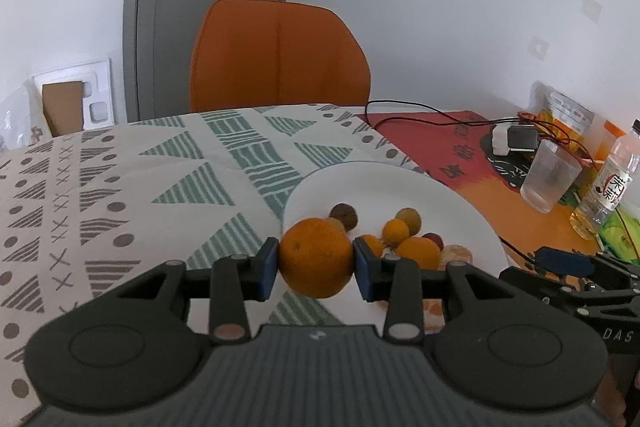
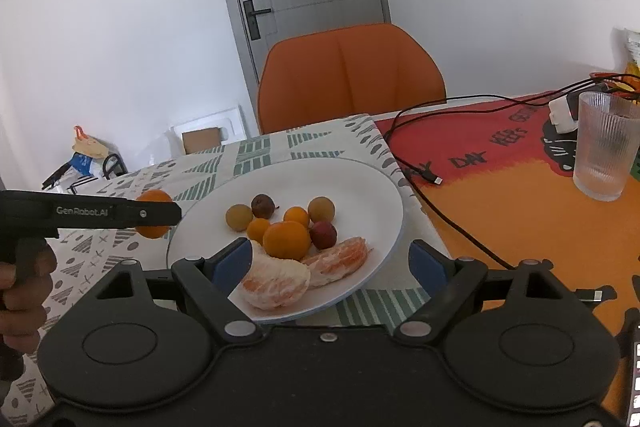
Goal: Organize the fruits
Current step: 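Open both grippers to release the orange and segment onto the plate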
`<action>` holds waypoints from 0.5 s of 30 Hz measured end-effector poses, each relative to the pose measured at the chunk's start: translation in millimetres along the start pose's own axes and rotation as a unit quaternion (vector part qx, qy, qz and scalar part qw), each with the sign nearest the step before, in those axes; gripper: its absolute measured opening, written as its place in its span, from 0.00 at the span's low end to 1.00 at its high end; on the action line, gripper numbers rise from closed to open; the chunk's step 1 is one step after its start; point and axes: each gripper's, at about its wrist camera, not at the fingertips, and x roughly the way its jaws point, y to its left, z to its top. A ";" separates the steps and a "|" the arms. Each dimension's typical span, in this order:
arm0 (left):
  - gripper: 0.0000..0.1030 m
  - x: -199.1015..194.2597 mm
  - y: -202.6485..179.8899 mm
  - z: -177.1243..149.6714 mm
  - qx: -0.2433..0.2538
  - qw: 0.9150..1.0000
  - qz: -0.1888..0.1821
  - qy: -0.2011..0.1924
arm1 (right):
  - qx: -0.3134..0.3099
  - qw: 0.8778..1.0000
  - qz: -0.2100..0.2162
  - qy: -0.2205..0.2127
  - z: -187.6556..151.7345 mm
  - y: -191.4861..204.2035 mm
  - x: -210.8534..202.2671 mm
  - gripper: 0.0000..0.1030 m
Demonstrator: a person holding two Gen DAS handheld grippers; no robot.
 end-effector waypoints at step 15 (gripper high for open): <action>0.63 -29.3 9.9 7.1 -0.012 0.999 0.028 -0.011 | -0.007 1.000 0.016 0.008 -3.3 17.4 -2.0 0.83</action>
